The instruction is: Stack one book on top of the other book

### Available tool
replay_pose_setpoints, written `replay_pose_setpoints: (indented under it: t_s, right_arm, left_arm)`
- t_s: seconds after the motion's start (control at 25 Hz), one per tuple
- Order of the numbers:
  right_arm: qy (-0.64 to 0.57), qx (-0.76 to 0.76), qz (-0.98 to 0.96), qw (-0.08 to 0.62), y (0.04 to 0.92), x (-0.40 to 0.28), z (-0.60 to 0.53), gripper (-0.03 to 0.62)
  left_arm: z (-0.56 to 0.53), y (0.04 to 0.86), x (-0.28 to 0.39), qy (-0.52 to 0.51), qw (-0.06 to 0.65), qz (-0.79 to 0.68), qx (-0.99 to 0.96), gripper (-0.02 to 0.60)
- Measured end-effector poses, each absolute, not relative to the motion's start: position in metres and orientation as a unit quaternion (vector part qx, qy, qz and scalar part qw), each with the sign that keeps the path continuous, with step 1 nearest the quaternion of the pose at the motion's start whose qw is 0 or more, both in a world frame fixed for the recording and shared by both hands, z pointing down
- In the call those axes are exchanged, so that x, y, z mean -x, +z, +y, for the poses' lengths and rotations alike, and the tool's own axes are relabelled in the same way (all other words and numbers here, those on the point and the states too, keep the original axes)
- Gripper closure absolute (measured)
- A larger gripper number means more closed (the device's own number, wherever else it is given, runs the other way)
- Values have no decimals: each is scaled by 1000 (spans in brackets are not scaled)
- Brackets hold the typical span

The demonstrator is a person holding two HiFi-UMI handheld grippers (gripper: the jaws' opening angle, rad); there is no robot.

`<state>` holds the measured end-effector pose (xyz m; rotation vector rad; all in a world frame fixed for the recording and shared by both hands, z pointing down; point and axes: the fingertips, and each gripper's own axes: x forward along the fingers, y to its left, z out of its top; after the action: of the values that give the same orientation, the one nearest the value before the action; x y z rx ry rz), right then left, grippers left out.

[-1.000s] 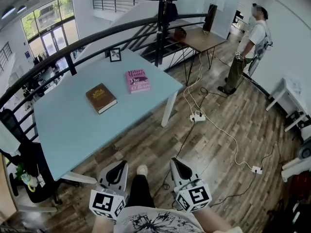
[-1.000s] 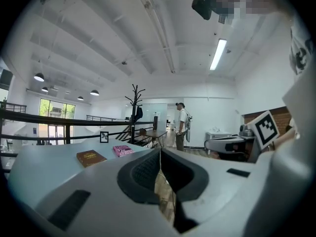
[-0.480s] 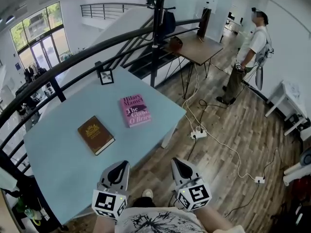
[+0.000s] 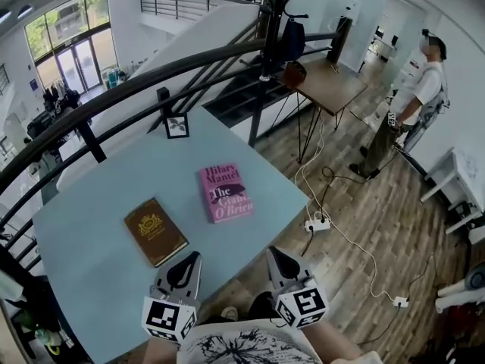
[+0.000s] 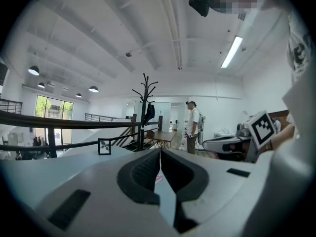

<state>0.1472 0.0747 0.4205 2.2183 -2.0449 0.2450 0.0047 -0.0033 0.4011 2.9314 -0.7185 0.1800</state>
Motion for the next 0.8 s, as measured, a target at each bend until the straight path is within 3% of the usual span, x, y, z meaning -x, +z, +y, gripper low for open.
replay_pose_setpoints:
  t_s: [0.8]
  right_arm:
    - [148, -597, -777, 135, 493, -275, -153, 600]
  left_arm:
    - [-165, 441, -87, 72, 86, -415, -903, 571]
